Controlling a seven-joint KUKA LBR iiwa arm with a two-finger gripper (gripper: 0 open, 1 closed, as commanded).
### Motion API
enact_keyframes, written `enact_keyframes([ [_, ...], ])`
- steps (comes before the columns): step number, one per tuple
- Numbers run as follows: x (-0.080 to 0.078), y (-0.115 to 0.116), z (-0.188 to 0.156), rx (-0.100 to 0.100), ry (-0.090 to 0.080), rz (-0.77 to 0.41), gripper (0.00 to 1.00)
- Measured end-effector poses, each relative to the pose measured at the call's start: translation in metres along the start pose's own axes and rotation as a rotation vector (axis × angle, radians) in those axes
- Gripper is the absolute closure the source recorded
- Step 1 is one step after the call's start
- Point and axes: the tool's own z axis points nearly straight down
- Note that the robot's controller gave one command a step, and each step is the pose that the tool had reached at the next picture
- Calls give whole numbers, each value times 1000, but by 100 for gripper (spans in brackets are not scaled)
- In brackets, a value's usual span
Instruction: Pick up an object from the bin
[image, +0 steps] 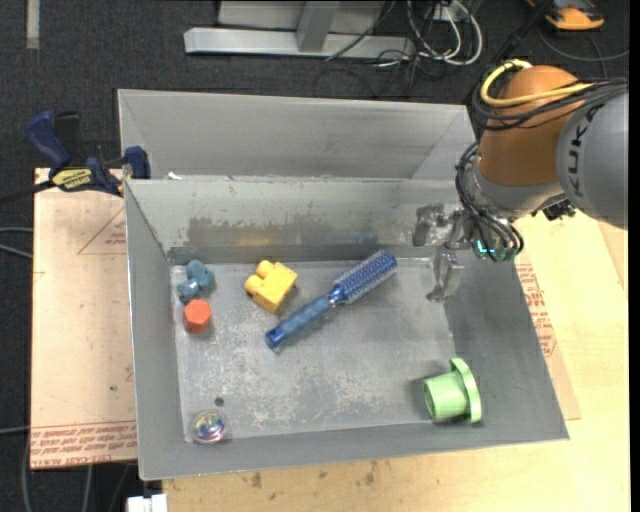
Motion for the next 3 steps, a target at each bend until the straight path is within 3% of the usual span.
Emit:
enact_keyframes([
  [1, 1, 48, 57, -2, -4, -11, 0],
  [2, 15, 119, 80, -2, -4, -142, 0],
  [3, 15, 115, 79, 1, -6, -138, 100],
])
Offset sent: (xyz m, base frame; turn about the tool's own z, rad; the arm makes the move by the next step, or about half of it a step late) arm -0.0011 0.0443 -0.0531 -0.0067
